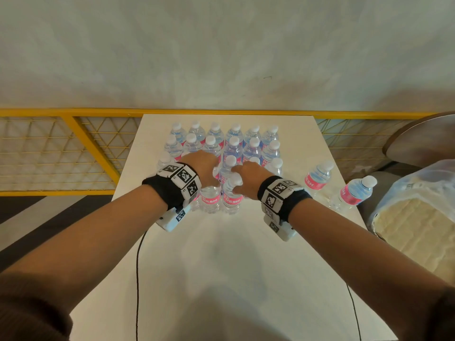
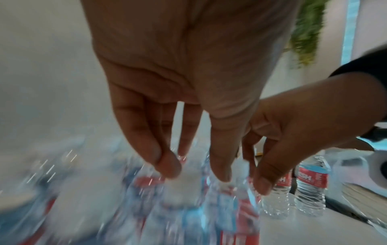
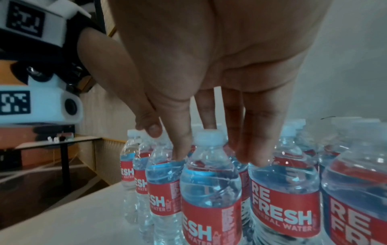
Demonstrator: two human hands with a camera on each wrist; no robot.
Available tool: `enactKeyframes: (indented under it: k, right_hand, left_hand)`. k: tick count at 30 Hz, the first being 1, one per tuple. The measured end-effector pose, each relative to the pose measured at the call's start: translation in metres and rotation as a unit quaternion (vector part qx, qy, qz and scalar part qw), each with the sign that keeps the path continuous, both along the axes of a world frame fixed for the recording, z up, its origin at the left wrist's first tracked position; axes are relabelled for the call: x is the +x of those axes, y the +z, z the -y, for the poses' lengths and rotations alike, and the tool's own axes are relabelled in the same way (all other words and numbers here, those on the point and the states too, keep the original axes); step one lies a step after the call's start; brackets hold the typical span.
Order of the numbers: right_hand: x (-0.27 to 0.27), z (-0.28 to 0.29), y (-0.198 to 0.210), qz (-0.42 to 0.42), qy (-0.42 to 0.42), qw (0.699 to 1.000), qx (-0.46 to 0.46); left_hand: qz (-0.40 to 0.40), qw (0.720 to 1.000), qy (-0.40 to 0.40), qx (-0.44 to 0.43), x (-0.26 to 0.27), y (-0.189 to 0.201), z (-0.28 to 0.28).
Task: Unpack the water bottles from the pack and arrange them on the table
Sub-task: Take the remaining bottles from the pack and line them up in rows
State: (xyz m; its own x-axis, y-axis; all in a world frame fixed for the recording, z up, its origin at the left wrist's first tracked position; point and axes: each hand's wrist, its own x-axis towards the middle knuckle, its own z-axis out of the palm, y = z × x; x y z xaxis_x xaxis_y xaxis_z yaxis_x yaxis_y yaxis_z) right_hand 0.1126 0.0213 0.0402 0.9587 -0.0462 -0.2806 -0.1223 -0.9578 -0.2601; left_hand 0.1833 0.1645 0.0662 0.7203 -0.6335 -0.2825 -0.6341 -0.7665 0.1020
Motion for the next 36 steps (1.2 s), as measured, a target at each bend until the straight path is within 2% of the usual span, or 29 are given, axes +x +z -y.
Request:
enactKeyframes:
  k: [3, 7, 10, 15, 19, 22, 26, 30, 36]
  right_hand:
    - [-0.018, 0.03, 0.006, 0.008, -0.05, 0.998, 0.037]
    - [-0.051, 0.095, 0.024, 0.025, -0.127, 0.992, 0.002]
    - [-0.079, 0.155, 0.034, 0.023, -0.204, 0.978, -0.033]
    - [-0.122, 0.222, 0.03, -0.02, -0.286, 0.952, -0.112]
    - [-0.14, 0.244, 0.012, -0.027, -0.313, 0.947, -0.067]
    - [-0.141, 0.248, 0.005, -0.035, -0.291, 0.955, -0.038]
    - [-0.133, 0.244, 0.001, -0.02, -0.282, 0.959, -0.033]
    - [-0.12, 0.23, 0.004, -0.016, -0.242, 0.969, -0.047]
    - [-0.093, 0.18, 0.009, -0.03, -0.16, 0.987, -0.017]
  left_hand:
    - [0.061, 0.997, -0.05, -0.024, -0.011, 0.019, 0.022]
    - [0.023, 0.989, -0.097, -0.112, -0.028, 0.024, 0.078]
    - [-0.011, 0.979, -0.143, -0.141, -0.042, 0.013, 0.135]
    - [-0.058, 0.972, -0.195, -0.116, -0.06, -0.014, 0.224]
    - [-0.064, 0.974, -0.217, -0.029, -0.065, -0.027, 0.264]
    - [-0.035, 0.974, -0.223, -0.002, -0.065, -0.028, 0.268]
    - [-0.026, 0.981, -0.19, -0.019, -0.059, -0.024, 0.247]
    - [-0.038, 0.988, -0.148, -0.014, -0.05, -0.019, 0.207]
    - [-0.081, 0.992, -0.101, -0.001, -0.047, -0.014, 0.142]
